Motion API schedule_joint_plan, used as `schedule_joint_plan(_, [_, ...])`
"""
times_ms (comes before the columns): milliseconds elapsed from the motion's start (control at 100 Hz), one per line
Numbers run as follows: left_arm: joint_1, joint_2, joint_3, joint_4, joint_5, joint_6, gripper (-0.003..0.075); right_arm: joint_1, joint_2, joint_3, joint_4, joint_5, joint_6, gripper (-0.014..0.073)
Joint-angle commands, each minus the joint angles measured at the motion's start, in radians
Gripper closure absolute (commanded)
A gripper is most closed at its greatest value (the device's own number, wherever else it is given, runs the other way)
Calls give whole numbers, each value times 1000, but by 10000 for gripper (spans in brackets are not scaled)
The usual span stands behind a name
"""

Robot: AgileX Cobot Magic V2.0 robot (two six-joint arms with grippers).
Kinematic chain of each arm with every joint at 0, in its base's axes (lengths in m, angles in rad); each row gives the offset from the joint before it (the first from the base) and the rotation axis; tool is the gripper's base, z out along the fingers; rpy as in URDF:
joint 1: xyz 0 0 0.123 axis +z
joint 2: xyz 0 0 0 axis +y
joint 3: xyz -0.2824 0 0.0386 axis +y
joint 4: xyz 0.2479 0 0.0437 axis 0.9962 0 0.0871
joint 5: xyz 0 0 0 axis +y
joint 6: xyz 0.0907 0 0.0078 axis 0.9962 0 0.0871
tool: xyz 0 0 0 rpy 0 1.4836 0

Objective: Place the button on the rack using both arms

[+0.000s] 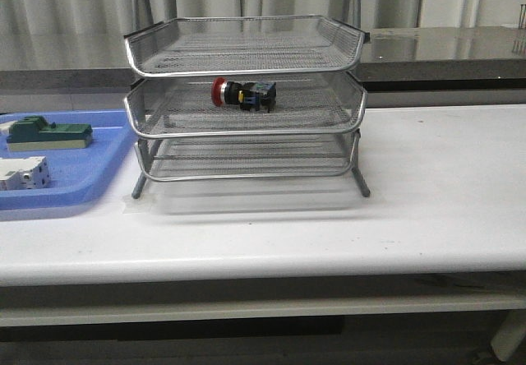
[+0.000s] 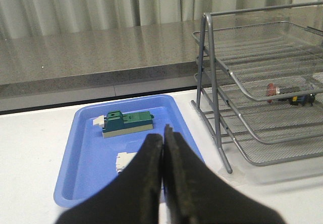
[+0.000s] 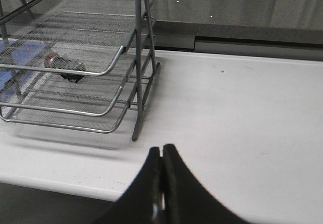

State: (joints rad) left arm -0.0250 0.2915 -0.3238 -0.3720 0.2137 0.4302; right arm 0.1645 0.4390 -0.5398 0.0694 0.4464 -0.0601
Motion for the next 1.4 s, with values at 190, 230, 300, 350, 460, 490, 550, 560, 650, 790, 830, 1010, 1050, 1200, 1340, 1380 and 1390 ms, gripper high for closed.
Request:
schedule_joint_plan(190, [2, 7, -26, -14, -73, -8, 716, -7, 3, -13, -3, -80, -10, 651])
schedule_joint_plan(230, [2, 7, -26, -14, -73, -8, 716, -7, 3, -4, -3, -85, -10, 651])
schedule_joint_plan(300, [2, 7, -26, -14, -73, -8, 716, -7, 2, 23, -3, -119, -10, 651])
schedule_joint_plan(350, [2, 7, -26, -14, -73, -8, 716, -7, -5, 48, -3, -155, -7, 651])
schedule_joint_plan(460, [2, 7, -26, -14, -73, -8, 716, -7, -40, 119, -12, -258, 25, 651])
schedule_joint_plan(490, [2, 7, -26, -14, -73, -8, 716, -7, -57, 138, -21, -283, 38, 651])
schedule_joint_plan(550, [2, 7, -26, -14, -73, -8, 716, -7, -88, 177, -45, -332, 60, 651])
schedule_joint_plan(560, [2, 7, -26, -14, -73, -8, 716, -7, -96, 187, -48, -337, 67, 651])
schedule_joint_plan(650, [2, 7, -26, -14, -73, -8, 716, -7, -145, 245, -69, -373, 91, 651])
schedule_joint_plan(790, [2, 7, -26, -14, -73, -8, 716, -7, -239, 316, -75, -376, 92, 651])
schedule_joint_plan(830, [2, 7, -26, -14, -73, -8, 716, -7, -270, 331, -75, -376, 92, 651])
schedule_joint_plan(1010, [2, 7, -26, -14, -73, -8, 716, -7, -407, 398, -79, -374, 92, 651])
schedule_joint_plan(1050, [2, 7, -26, -14, -73, -8, 716, -7, -439, 412, -79, -373, 92, 651])
schedule_joint_plan(1200, [2, 7, -26, -14, -71, -8, 716, -9, -466, 455, -88, -382, 94, 651])
schedule_joint_plan(1340, [2, 7, -26, -14, -71, -8, 716, -9, -468, 477, -100, -382, 116, 651])
schedule_joint_plan(1380, [2, 7, -26, -14, -71, -8, 716, -9, -468, 482, -107, -383, 126, 651])
schedule_joint_plan(1390, [2, 7, -26, -14, -71, -8, 716, -9, -468, 484, -110, -383, 128, 651])
